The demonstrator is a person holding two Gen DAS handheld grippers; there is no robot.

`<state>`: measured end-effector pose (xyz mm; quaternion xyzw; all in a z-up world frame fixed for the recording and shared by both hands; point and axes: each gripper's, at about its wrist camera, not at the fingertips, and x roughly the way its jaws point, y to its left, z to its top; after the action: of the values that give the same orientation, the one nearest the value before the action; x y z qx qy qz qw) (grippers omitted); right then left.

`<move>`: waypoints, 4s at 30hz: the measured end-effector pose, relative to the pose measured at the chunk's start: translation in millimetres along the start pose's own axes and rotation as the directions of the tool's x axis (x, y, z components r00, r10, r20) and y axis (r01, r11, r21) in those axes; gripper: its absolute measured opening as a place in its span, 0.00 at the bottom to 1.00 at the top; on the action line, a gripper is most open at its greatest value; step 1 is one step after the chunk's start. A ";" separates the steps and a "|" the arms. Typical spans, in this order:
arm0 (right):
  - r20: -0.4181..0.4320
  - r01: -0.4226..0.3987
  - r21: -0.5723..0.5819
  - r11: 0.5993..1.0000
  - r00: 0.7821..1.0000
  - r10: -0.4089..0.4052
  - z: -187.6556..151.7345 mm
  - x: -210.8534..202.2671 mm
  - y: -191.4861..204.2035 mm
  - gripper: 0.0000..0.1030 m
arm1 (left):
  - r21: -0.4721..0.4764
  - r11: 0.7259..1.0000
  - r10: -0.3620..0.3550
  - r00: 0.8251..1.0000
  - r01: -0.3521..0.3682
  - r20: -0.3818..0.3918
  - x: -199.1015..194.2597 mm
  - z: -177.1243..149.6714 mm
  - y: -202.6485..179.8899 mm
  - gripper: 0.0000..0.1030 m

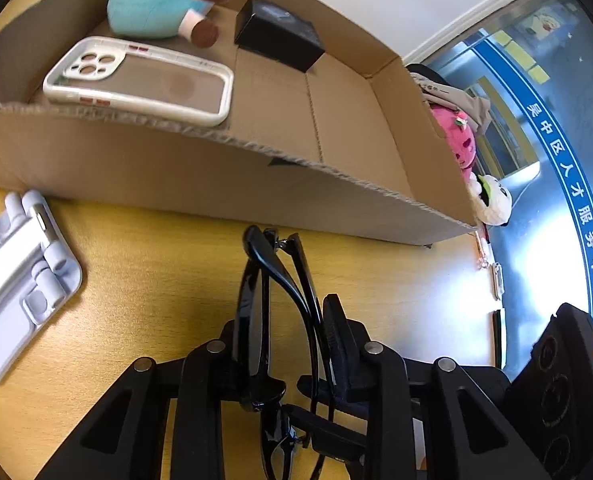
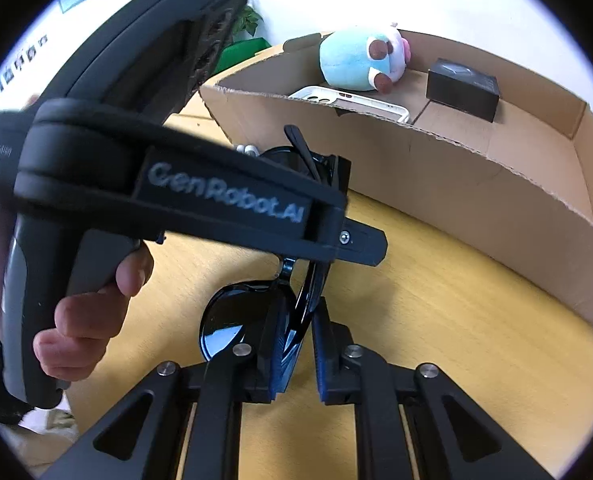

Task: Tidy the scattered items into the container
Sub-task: 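Close the right gripper on the sunglasses frame, then lift the sunglasses with the right gripper and carry them over the box, then lower the sunglasses into the box and open the right gripper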

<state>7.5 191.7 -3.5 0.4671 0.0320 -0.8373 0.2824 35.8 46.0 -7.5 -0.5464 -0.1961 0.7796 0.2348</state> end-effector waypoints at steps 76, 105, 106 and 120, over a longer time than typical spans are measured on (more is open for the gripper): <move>-0.084 0.168 0.457 0.873 0.986 -0.146 187.4 19.6 -339.3 0.08 | 0.219 0.971 -0.028 0.955 0.095 -0.294 225.6 334.6 -109.2 0.29; 0.044 0.207 0.413 0.887 0.968 -0.246 147.5 -56.4 -301.1 0.53 | 0.340 0.940 0.029 0.998 -0.005 -0.063 132.4 323.8 -129.7 0.70; 0.064 0.219 0.400 0.890 0.962 -0.266 142.6 -67.3 -292.3 0.55 | 0.361 0.933 0.025 0.999 -0.012 -0.030 116.3 317.4 -133.5 0.71; 0.236 0.395 0.327 0.858 0.846 -0.479 104.2 -127.5 -141.2 0.64 | 0.325 0.903 0.082 0.854 -0.282 0.514 -108.5 138.8 -108.2 0.98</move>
<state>-91.7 333.5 127.4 0.3439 -0.0185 -0.9386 0.0186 -47.0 64.1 181.1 -0.2905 -0.0366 0.9340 0.2048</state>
